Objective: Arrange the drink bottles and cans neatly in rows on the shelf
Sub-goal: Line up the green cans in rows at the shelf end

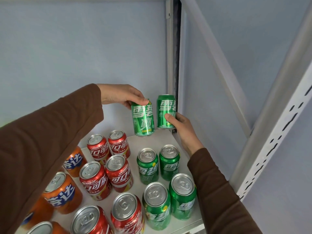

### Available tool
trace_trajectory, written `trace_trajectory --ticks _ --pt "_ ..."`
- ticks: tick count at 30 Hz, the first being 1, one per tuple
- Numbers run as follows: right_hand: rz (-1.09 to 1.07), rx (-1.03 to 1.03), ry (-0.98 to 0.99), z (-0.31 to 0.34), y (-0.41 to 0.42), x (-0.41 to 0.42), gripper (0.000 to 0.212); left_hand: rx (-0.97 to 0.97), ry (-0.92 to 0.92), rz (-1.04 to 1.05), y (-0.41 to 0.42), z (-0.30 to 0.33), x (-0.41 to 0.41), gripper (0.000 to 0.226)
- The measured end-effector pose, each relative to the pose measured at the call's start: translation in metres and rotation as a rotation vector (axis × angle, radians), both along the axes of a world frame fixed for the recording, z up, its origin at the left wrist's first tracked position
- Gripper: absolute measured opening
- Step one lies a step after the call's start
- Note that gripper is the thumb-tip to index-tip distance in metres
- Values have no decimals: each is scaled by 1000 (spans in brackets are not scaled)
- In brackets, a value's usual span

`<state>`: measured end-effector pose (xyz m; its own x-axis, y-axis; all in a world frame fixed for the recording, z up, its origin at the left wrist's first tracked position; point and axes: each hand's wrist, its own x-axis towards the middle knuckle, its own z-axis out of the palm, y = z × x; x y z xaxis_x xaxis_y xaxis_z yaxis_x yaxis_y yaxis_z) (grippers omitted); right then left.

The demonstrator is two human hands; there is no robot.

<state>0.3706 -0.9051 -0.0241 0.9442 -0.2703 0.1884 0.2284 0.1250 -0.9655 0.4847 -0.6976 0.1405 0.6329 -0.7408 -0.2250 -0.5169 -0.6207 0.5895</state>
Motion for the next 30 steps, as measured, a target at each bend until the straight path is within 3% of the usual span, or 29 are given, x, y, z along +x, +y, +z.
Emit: trace_trajectory --ticks 3,8,17,21,30 --pt "7 -5 17 -5 -2 -2 60 -4 -30 27 -1 -6 -4 91" --pt "36 -72 108 -26 -6 0 48 84 -87 55 -4 -35 -4 47" --pt "131 -164 236 -60 -5 0 56 226 -130 21 -6 -78 -4 52" --pt "145 -243 254 -65 -4 2 69 284 -149 8 -6 -89 -5 54" --pt "174 -332 293 -69 -6 5 65 325 -168 -1 -9 -95 -8 56"
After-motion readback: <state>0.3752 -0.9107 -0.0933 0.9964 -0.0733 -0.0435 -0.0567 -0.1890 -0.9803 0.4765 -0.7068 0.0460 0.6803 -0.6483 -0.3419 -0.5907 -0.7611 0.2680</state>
